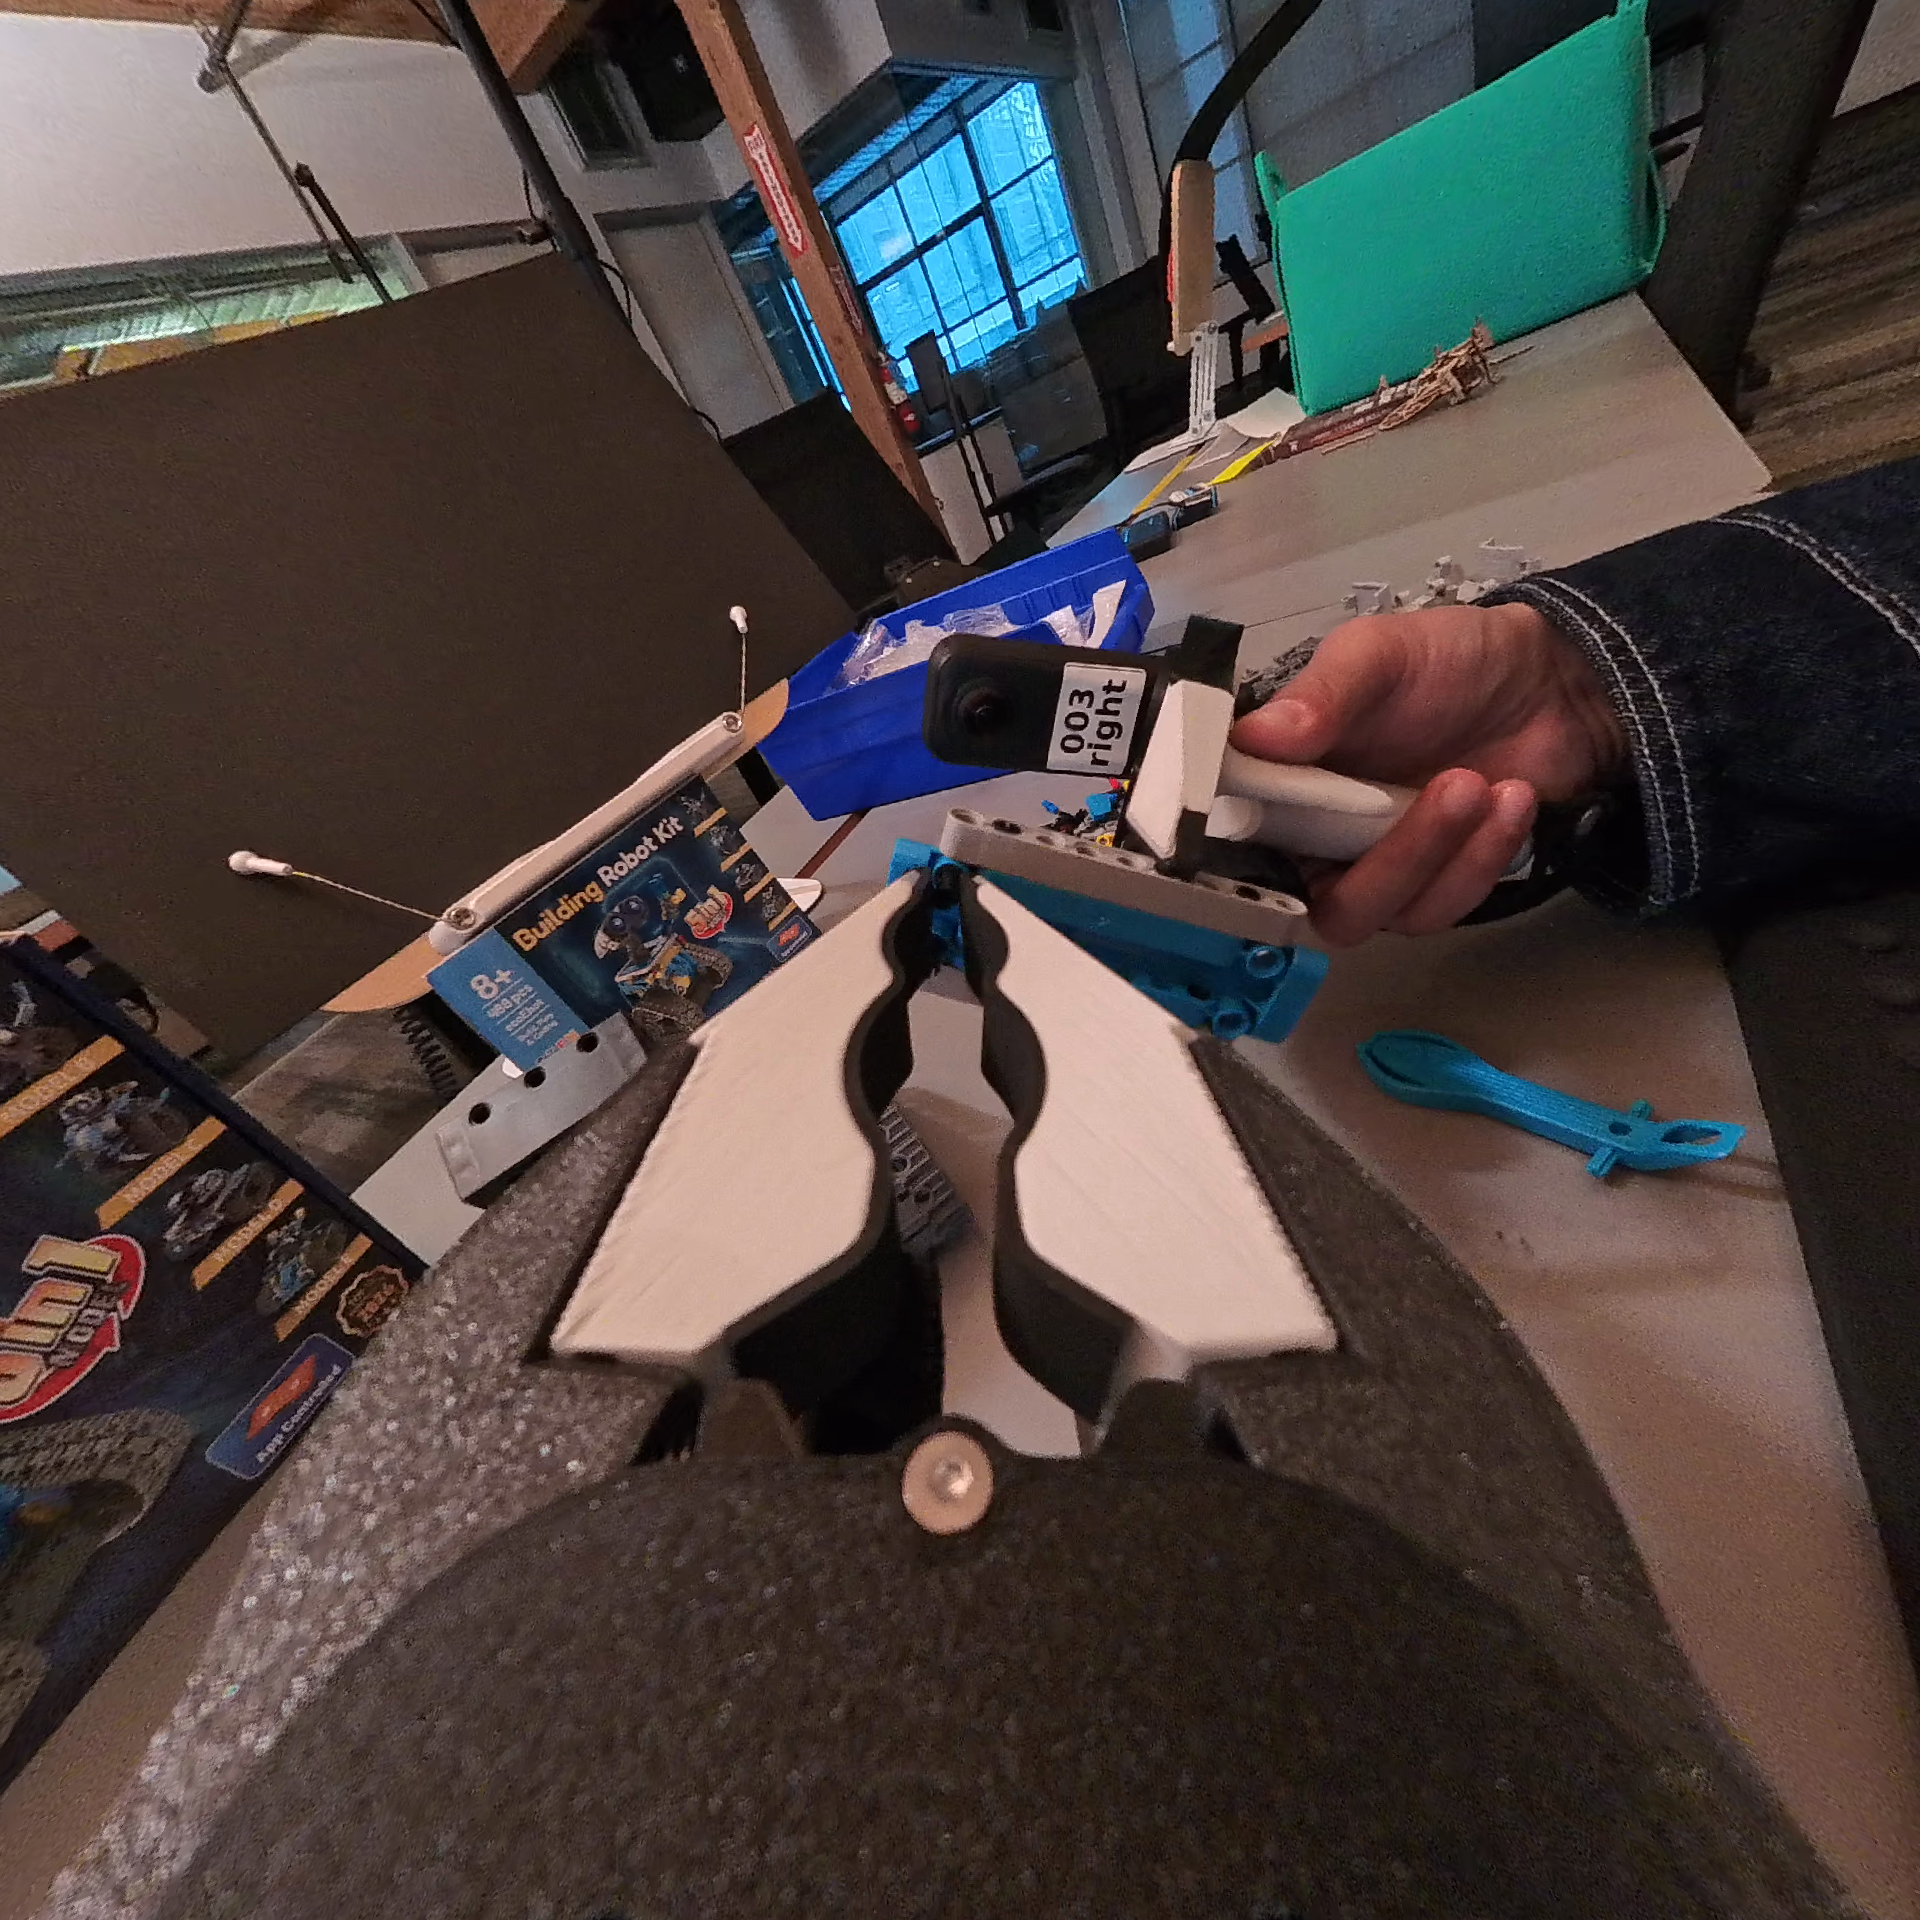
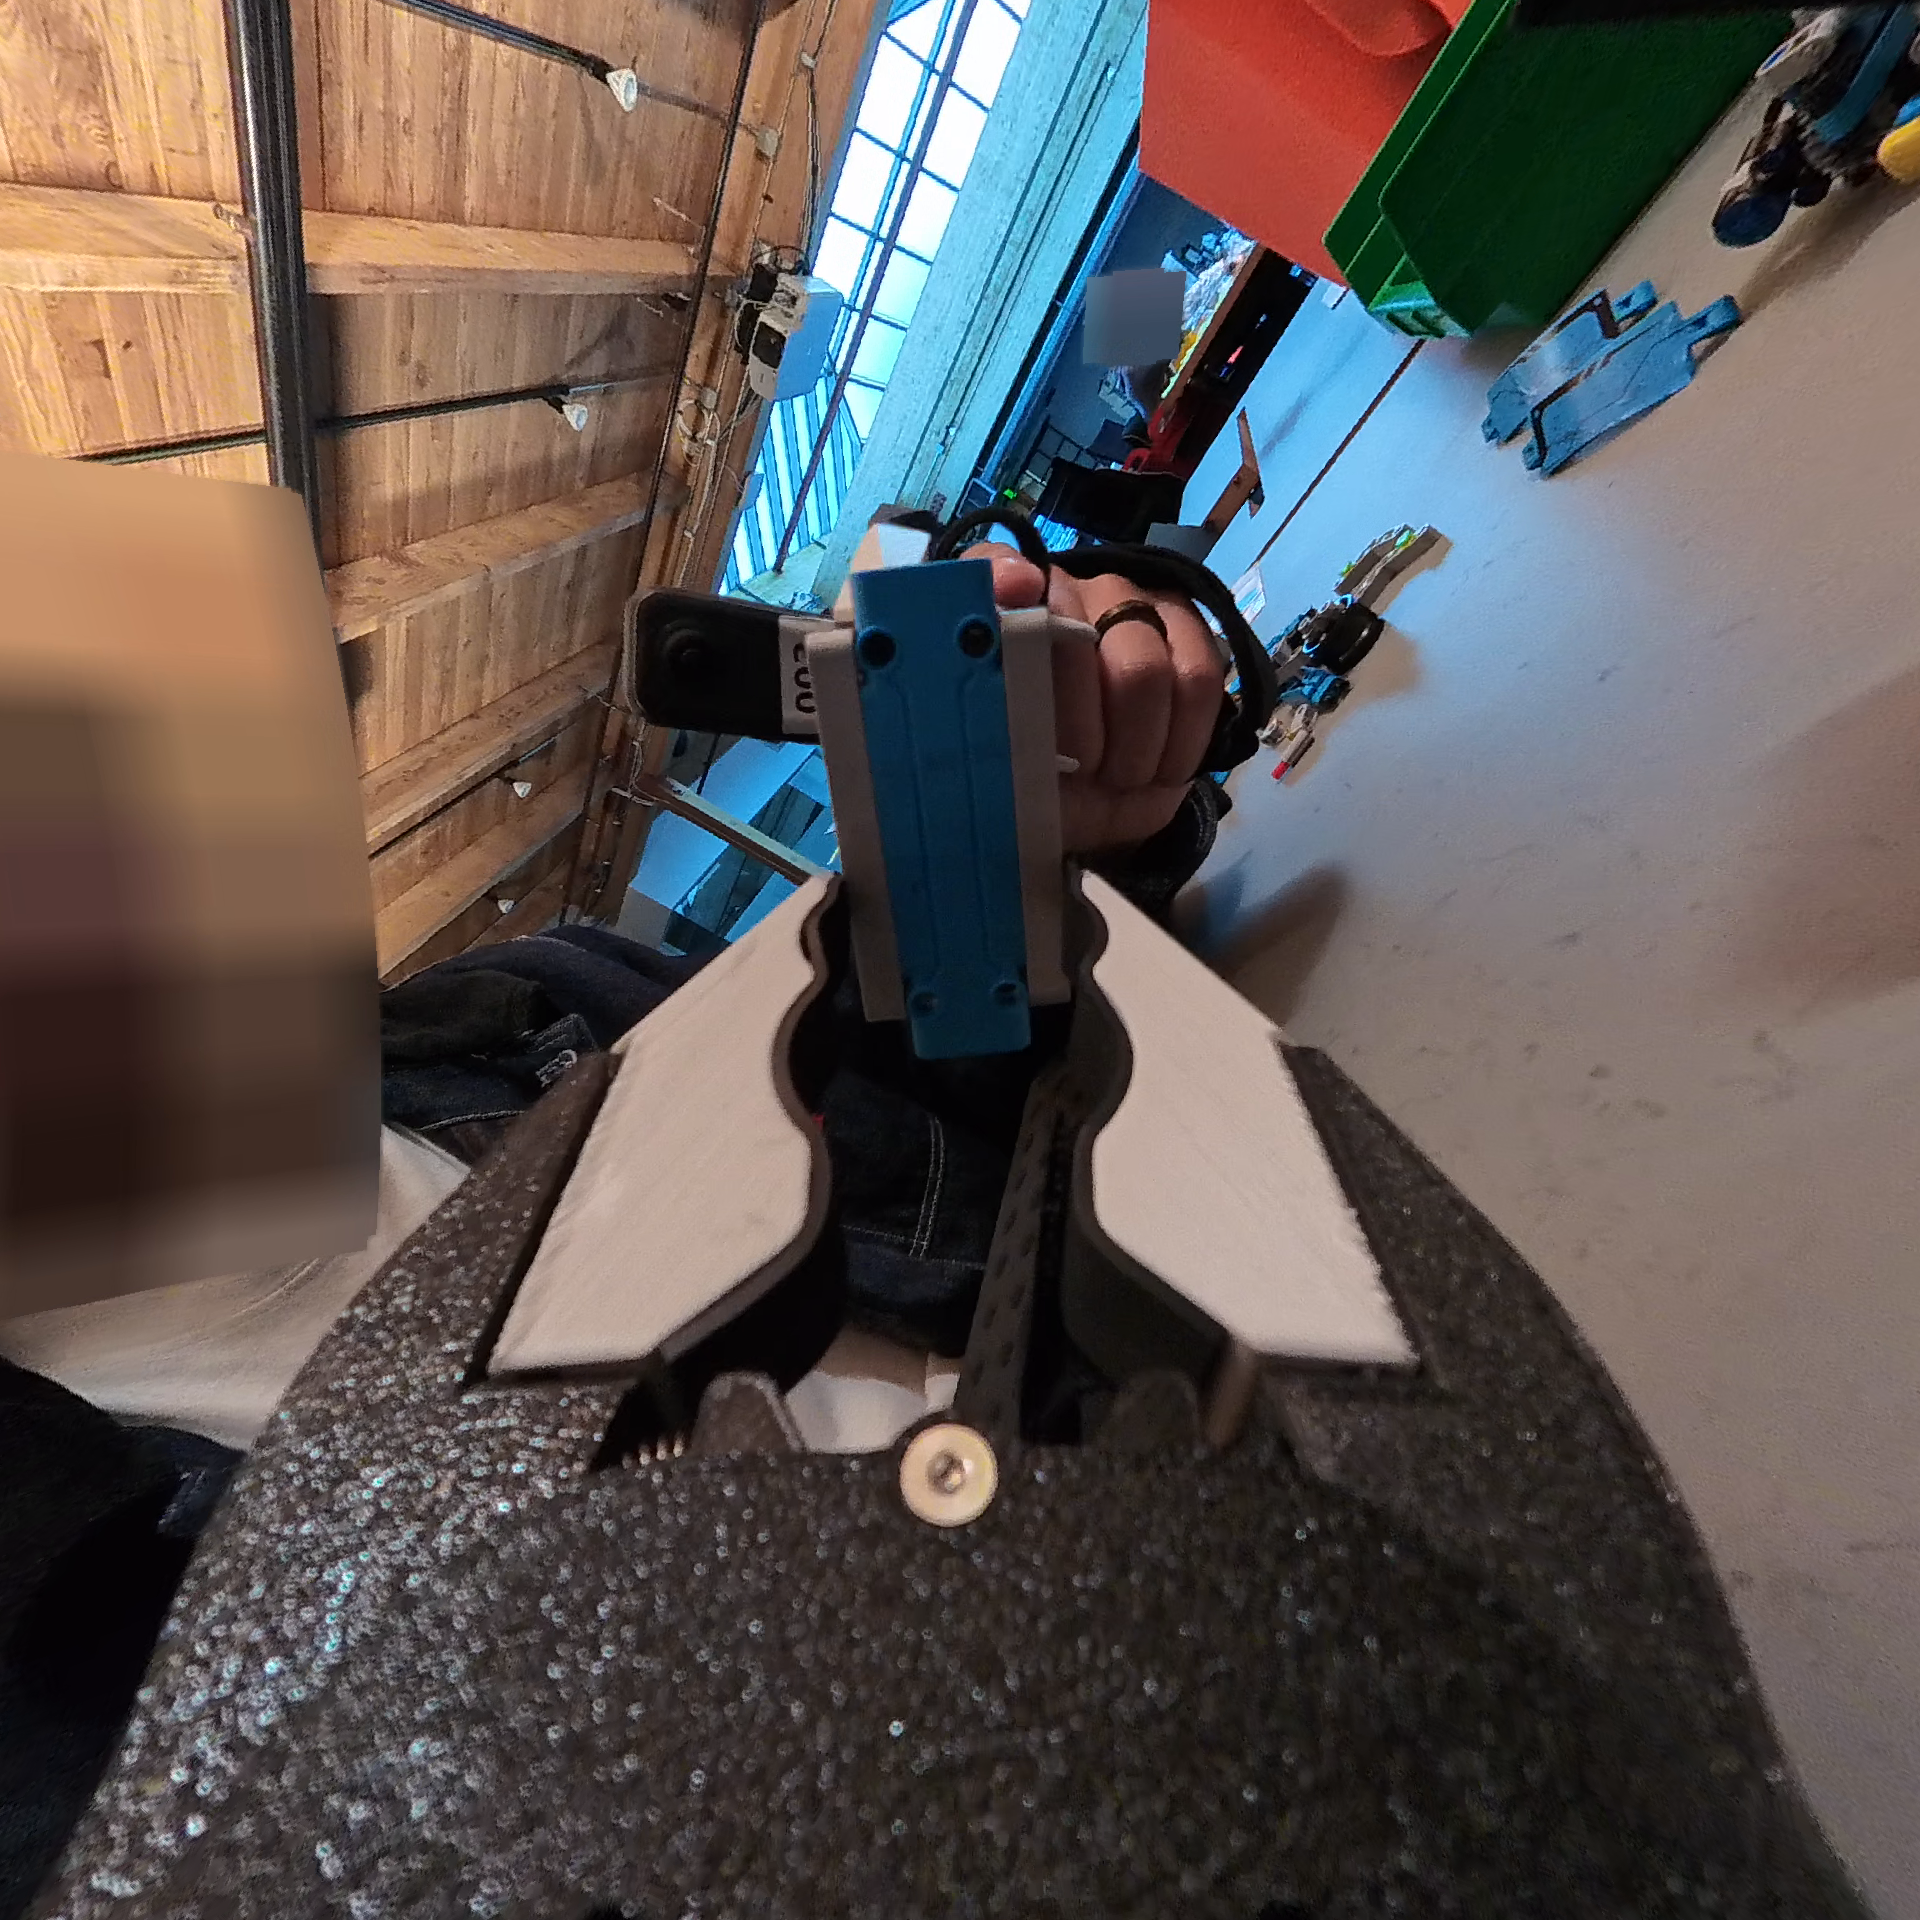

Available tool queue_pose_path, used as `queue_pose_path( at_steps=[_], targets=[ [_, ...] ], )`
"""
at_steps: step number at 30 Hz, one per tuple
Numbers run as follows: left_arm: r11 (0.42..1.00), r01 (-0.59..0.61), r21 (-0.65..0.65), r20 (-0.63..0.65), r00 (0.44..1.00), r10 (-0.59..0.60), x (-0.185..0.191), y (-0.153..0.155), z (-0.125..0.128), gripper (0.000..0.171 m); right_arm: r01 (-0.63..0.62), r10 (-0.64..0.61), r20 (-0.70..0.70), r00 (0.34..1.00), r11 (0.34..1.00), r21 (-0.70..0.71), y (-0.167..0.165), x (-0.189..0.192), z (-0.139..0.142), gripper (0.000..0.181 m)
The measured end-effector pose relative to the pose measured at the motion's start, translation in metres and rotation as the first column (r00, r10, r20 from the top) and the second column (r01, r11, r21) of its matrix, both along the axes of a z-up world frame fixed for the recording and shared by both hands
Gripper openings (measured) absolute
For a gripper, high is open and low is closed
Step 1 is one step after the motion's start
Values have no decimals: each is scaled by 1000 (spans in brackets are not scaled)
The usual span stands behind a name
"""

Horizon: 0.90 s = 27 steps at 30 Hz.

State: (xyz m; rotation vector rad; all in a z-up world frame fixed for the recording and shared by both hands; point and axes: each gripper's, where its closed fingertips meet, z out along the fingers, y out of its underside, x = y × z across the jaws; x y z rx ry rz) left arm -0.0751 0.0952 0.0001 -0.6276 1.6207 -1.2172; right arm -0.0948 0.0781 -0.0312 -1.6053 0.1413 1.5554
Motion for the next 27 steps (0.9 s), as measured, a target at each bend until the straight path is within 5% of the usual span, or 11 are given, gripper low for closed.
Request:
queue_pose_path(
  at_steps=[5, 9, 17, 27],
  targets=[
    [999, 24, -25, -25, 999, -24, -1, -1, -1, 3, 17, -17, 44, 999, 1000, 12, 0, 2, -1, 40],
    [998, 63, -1, -25, 998, -63, -4, -12, -2, 2, 84, -91, 47, 995, 988, 126, 0, 12, 20, 58],
    [992, 125, -7, -13, 992, -125, -8, -35, -1, 2, 40, -59, 121, 991, 988, 152, -4, 1, 18, 42],
    [993, 29, 117, 5, 1000, -30, -5, -30, -5, 1, 87, -91, 28, 995, 990, 110, -3, 16, 19, 40]
  ],
)
